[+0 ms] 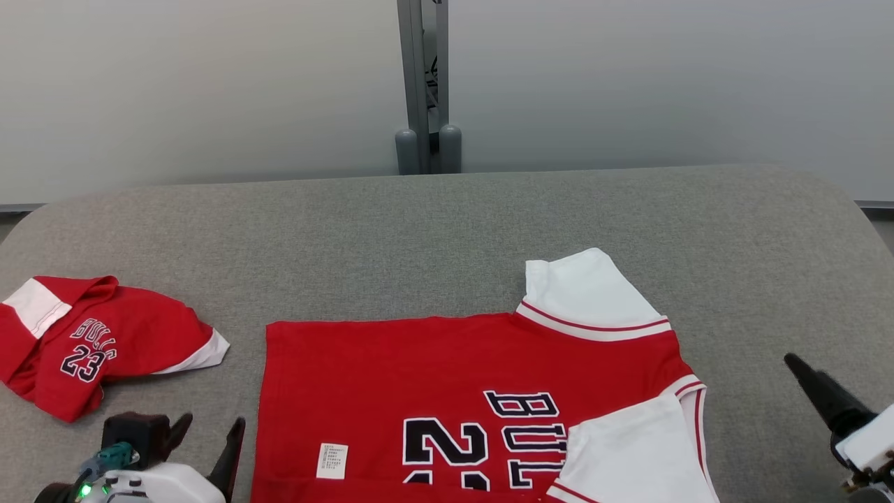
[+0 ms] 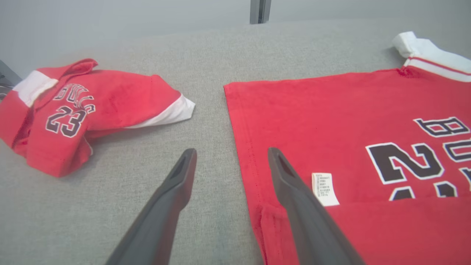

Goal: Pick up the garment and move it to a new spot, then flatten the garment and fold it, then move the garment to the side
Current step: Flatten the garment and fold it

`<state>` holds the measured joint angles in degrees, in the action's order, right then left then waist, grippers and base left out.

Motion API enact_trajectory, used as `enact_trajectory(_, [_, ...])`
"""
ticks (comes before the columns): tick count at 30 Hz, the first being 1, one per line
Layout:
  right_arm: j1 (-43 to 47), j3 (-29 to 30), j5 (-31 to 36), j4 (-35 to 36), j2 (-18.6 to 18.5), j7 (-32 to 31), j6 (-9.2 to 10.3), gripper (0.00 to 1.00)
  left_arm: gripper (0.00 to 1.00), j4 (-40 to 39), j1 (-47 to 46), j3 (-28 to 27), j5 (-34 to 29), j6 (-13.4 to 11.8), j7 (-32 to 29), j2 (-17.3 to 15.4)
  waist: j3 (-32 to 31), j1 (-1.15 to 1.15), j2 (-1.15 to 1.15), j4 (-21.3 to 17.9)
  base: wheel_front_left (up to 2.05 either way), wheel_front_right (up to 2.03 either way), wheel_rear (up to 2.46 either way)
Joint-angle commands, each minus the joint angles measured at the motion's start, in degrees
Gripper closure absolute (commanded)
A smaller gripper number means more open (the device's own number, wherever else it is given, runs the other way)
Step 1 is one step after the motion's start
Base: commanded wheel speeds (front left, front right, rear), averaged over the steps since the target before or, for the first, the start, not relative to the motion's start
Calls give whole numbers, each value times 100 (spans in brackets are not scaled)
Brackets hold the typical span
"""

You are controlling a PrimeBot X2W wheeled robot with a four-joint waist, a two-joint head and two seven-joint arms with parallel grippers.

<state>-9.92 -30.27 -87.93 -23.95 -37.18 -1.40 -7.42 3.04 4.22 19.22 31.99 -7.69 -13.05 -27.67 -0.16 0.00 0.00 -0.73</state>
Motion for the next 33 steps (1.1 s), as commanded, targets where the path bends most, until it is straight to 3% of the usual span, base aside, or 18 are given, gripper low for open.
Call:
enact_trajectory(1, [-142,39,281,-6,7,334,-12,0,0,-4,-169,-66,-107,-101,281,108,14,0,0,-24,0,0,0])
enact_trajectory(5, [-708,-213,1680,-171,-36,1134,-13,0,0,119,-423,-238,-181,-271,971,410,75,0,0,-134,0,0,0])
enact_trajectory(10, [-1208,-94,3221,-204,367,1648,-12,0,0,373,-725,-238,-497,-433,1922,716,155,0,0,-221,0,0,0])
enact_trajectory(15, [-1094,800,5099,340,1075,1666,-12,0,0,681,-997,-230,-724,-488,2641,1001,281,0,0,-262,0,0,0])
enact_trajectory(18, [-855,1263,5826,607,1598,1660,-10,0,0,915,-1114,-255,-808,-482,2778,1213,336,0,0,-289,0,0,0])
enact_trajectory(25, [-503,1449,6440,777,2431,1660,-9,0,0,1896,-1395,-317,-976,-334,2820,1335,521,0,0,-409,0,0,0])
enact_trajectory(29, [-554,1372,6522,760,2515,1660,-9,0,0,2453,-1728,-288,-1049,-320,2697,1242,640,0,0,-467,0,0,0])
enact_trajectory(33, [-692,1300,6496,774,2510,1660,-9,0,0,3035,-2154,-168,-1105,-148,2326,1081,818,0,0,-564,0,0,0])
